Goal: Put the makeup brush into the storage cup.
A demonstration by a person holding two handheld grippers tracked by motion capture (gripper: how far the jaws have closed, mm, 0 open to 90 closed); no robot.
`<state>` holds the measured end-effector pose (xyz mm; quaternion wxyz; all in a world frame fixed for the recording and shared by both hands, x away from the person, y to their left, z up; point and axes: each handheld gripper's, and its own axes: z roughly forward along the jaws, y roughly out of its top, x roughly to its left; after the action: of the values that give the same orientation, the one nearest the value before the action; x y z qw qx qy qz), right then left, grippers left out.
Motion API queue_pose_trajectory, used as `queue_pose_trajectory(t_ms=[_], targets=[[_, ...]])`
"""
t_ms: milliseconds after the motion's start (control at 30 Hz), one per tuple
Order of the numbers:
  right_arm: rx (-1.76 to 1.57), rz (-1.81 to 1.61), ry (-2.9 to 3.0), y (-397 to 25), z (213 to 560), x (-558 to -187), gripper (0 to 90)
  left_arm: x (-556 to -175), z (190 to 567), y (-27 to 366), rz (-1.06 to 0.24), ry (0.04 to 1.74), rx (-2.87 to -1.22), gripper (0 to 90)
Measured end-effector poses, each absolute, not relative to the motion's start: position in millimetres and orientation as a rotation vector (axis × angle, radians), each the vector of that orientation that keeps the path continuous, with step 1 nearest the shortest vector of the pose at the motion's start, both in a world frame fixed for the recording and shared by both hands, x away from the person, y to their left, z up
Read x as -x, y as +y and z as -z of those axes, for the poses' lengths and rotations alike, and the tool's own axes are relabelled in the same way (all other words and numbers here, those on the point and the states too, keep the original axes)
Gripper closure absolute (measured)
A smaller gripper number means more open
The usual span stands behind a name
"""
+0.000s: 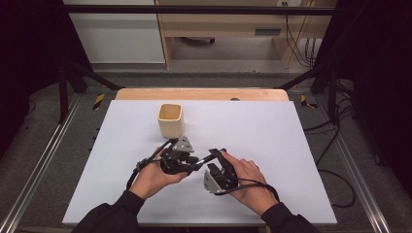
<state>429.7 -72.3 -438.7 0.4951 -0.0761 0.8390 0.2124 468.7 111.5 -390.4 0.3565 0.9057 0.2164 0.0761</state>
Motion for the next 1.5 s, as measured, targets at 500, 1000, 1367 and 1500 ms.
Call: queue_pose_trajectory(t_ms=[500, 1000, 1367, 1500], targets=[[0.213, -0.502, 2.054, -68.7, 438.6, -430.4, 55.1, -468.0, 389.1, 109.1, -0.188, 0.551, -2.335, 70.7], [0.239, -0.499, 2.069, -67.6, 436.7, -429.7, 66.5, -468.4, 391.8, 106.9, -0.155, 0.543, -2.35, 70.6], [0.262, -0.484, 2.085, -68.2, 440.3, -426.9, 72.4, -468.5, 391.4, 106.8, -0.148, 0.567, -2.333, 70.0], [0.269, -0.483, 2.087, -69.1, 441.7, -425.9, 74.1, -470.0, 387.4, 109.7, -0.143, 0.597, -2.272, 66.6]])
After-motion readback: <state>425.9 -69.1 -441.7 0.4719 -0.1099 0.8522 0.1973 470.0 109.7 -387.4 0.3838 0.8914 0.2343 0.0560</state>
